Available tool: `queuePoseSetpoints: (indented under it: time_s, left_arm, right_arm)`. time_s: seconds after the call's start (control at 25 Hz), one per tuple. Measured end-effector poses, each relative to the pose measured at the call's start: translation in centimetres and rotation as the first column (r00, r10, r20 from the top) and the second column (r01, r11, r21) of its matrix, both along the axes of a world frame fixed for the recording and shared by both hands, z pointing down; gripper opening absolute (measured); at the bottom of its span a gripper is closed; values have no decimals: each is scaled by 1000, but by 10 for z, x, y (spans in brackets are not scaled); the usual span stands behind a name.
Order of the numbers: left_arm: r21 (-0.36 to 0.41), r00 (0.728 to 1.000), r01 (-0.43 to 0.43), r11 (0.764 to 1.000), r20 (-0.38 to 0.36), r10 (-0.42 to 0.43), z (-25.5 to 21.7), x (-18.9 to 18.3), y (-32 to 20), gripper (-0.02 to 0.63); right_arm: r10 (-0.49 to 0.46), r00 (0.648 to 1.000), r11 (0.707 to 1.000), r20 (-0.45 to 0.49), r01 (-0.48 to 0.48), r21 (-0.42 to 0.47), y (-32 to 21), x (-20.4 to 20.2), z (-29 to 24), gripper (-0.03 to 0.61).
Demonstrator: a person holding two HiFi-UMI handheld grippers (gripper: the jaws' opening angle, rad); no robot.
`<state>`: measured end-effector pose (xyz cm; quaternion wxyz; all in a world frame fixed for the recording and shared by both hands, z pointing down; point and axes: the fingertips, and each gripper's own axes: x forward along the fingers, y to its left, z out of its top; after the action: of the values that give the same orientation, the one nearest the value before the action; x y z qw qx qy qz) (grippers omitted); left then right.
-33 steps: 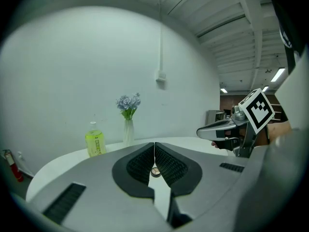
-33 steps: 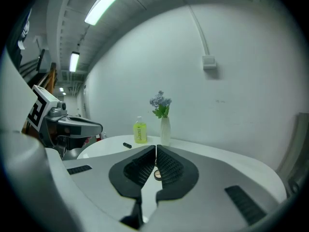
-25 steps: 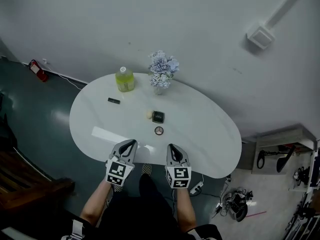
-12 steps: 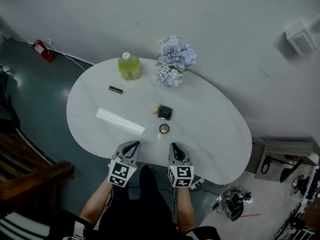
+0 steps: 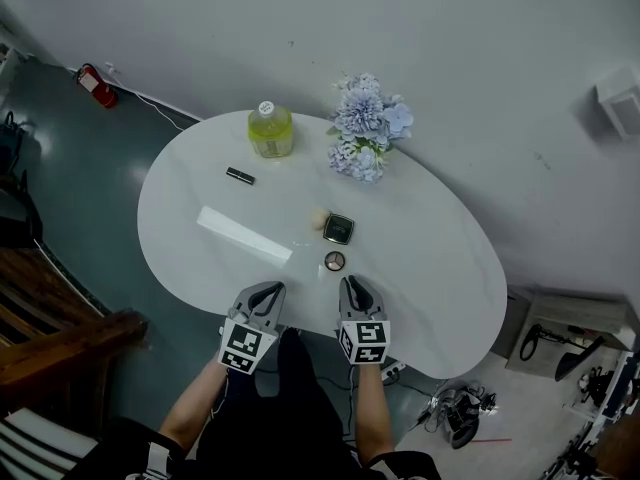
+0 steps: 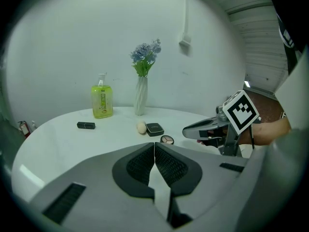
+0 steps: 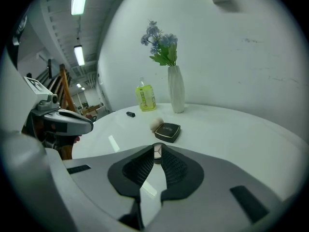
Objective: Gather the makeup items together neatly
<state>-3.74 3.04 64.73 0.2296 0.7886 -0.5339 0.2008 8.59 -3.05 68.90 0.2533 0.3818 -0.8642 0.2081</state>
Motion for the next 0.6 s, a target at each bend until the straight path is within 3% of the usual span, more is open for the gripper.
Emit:
queuePoseSetpoints:
  time_s: [0.08, 0.12, 0.16, 0.6]
  left_arm:
    - [0, 1000, 5, 1000, 2, -5, -2, -2, 0, 20]
    - [-1, 1000, 10, 1000, 5, -10, -2, -4, 0, 20]
    - [-2, 1000, 16, 1000, 7, -16, -3, -6, 0, 20]
    - [-26, 996, 88, 996, 21, -88, 2, -31, 7, 20]
  right_arm:
    - [-25, 1000, 1000, -1, 25, -15, -5, -6, 4, 68]
    - [-37, 999, 999, -2, 37, -26, -7, -9, 8, 137]
    - [-46, 999, 998, -7, 46, -34, -10, -12, 11, 161]
    - [-126, 986, 989, -108, 117, -87, -22, -32, 50, 236]
